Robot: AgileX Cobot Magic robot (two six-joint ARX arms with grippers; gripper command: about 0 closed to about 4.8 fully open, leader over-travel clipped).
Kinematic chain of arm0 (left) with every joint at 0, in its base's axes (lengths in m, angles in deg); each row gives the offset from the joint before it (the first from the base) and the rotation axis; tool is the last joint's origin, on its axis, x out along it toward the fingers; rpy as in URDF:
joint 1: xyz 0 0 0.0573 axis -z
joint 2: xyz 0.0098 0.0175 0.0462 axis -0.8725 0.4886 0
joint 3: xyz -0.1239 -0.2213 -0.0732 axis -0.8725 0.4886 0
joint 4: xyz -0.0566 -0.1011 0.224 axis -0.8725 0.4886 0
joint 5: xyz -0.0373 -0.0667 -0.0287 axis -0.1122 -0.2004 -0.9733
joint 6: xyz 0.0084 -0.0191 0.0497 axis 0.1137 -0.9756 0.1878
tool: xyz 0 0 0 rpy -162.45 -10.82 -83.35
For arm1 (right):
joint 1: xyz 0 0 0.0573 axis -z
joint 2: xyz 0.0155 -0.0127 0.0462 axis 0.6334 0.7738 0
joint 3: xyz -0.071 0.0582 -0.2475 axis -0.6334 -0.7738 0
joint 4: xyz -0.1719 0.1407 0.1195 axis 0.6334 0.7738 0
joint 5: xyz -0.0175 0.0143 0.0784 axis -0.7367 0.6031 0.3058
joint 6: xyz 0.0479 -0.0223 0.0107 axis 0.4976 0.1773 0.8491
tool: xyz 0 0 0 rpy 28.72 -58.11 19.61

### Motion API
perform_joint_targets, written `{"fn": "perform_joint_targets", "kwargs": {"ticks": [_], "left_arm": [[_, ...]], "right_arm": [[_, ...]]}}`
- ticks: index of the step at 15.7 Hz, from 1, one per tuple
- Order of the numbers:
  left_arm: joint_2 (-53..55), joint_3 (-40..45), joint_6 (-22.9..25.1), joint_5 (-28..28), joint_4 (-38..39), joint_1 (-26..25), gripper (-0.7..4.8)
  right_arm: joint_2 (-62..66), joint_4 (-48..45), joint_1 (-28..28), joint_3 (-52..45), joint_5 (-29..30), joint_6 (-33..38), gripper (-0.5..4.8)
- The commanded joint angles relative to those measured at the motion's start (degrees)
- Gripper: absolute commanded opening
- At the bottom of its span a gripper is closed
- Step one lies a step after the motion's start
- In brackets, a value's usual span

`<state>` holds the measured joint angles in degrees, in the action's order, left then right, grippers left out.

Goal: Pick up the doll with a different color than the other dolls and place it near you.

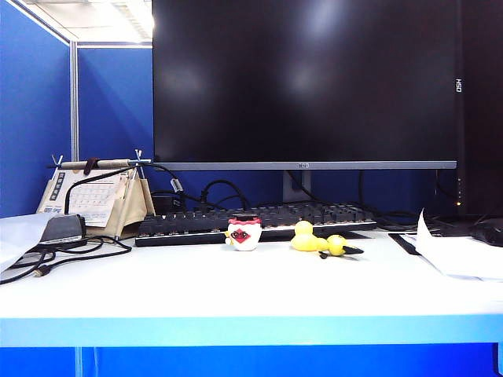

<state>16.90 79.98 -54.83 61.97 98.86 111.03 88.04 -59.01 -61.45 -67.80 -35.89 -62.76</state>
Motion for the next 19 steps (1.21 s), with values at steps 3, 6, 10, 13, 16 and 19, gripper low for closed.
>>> {"fn": "perform_joint_targets", "kwargs": {"ticks": [3,6,10,13,16,19], "left_arm": [[0.11,0.04,0.59,-0.26,0.02,-0.04,-0.01],[0.11,0.07,0.59,-3.54,-0.17,-0.04,-0.01],[0.11,-0.04,1.46,-7.72,-4.57,-0.04,0.22],[0.17,-0.61,8.94,-10.08,-17.86,-0.04,2.87],[2.40,-4.94,14.38,-8.44,-20.63,-0.09,4.06],[11.04,-9.44,17.62,-9.01,-28.13,-0.09,4.79]], "right_arm": [[-0.09,-1.01,-0.11,-0.13,-0.07,0.20,1.44],[-0.09,-1.01,-0.11,-0.13,-0.07,0.20,1.44],[-0.09,-1.01,-0.11,-0.13,-0.09,0.20,1.44],[-0.09,-0.98,-0.11,-0.13,-0.09,0.20,1.44],[-0.09,-0.98,-0.11,-0.13,-0.09,0.20,1.44],[-0.09,-1.01,-0.11,-0.13,-0.09,0.20,1.44]]}}
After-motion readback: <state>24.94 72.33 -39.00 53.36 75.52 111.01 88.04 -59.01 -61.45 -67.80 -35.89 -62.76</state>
